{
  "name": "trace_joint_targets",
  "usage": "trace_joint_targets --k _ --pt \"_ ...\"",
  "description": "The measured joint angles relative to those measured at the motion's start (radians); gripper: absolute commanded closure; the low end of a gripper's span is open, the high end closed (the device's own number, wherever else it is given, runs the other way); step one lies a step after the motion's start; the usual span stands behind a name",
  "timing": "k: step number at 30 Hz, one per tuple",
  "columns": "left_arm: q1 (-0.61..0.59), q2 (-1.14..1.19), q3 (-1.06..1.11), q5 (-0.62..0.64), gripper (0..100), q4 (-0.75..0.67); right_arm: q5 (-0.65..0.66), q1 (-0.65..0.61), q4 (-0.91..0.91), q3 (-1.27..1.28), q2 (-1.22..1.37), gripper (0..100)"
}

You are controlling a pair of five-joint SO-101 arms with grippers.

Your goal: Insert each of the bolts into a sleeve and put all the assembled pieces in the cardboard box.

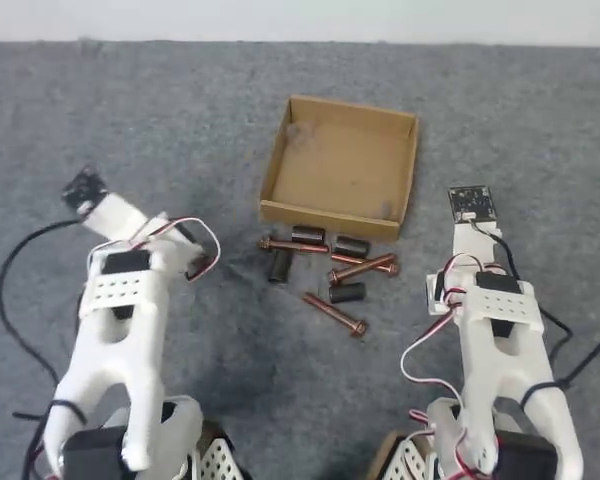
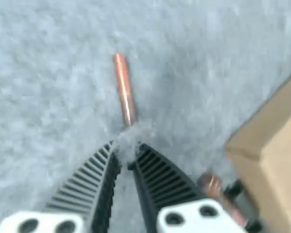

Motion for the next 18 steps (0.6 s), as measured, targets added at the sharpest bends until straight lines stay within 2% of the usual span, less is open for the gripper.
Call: trace_joint_targets --k 5,11,14,18 --pt "-0.018 -0.002 0.057 0.032 99 -0.126 0.0 0.003 0.0 0.0 0.0 99.1" --pt "-0.026 -0.002 0.057 0.018 95 -0.138 0.0 0.002 0.0 0.0 0.0 99.1" --pt "-0.026 -0.048 0.057 -0.106 91 -0.061 0.0 0.002 0.0 0.0 0.0 99.1" --pt "-0.002 -0.144 0.028 -0.293 91 0.152 0.0 0.002 0.0 0.0 0.0 99.1"
